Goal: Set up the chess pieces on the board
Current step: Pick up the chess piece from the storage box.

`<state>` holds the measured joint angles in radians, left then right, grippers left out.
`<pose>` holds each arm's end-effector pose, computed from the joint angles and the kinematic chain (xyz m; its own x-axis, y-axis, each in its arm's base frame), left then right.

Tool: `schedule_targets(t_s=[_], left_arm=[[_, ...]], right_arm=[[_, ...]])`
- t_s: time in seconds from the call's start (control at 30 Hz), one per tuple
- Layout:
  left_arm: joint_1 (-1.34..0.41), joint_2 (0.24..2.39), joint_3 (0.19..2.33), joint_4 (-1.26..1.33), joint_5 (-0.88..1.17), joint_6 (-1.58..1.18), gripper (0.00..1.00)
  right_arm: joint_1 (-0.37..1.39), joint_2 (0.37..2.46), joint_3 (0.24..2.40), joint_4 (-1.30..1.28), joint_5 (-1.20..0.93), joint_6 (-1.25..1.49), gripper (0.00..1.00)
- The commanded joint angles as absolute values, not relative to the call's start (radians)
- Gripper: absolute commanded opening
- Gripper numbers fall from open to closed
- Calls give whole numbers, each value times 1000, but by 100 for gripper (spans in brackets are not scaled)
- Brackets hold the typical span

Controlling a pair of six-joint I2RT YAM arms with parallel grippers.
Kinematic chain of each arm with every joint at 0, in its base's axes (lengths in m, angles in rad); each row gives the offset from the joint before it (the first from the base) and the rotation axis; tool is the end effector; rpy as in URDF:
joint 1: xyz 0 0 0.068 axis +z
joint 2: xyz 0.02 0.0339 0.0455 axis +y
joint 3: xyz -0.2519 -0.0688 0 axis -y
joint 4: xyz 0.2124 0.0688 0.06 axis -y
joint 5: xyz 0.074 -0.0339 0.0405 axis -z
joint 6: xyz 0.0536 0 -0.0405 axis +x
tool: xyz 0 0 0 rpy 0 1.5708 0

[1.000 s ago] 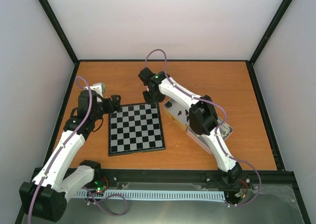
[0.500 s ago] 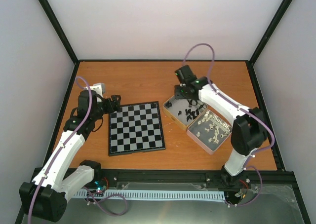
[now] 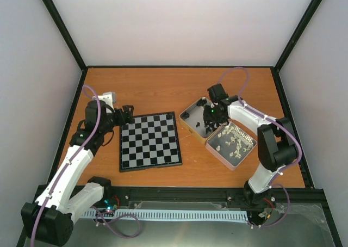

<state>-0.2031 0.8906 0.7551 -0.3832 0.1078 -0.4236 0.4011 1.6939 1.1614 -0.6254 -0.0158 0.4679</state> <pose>0.1856 -0.0441 0.2770 -0.5627 -0.3014 -0.7698 0.0667 0.9116 -0.4056 0.2902 0.1240 0.1905 -0.9313 0.0949 -0.3516 0.0267 0.9807 0.1939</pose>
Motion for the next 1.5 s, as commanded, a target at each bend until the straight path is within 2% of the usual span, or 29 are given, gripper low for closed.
schedule_targets(t_s=[0.0,0.27,0.57,0.83,1.03,1.33,1.47], left_arm=[[-206,872,732,-317,149,-430,86],[-206,932,749,-304,175,-433,86],[-206,952,749,-297,178,-435,86],[-206,959,748,-295,186,-441,86],[-206,955,749,-298,188,-439,86],[-206,940,742,-298,180,-443,86],[-206,932,738,-284,206,-443,86]], right_arm=[[392,1727,1170,-575,-103,488,43],[394,1808,1227,-583,-45,494,41],[394,1909,1317,-637,62,468,29],[393,1962,1352,-646,127,503,38],[394,2015,1394,-628,153,529,37],[394,1985,1366,-617,151,530,10],[395,1895,1312,-551,83,490,9]])
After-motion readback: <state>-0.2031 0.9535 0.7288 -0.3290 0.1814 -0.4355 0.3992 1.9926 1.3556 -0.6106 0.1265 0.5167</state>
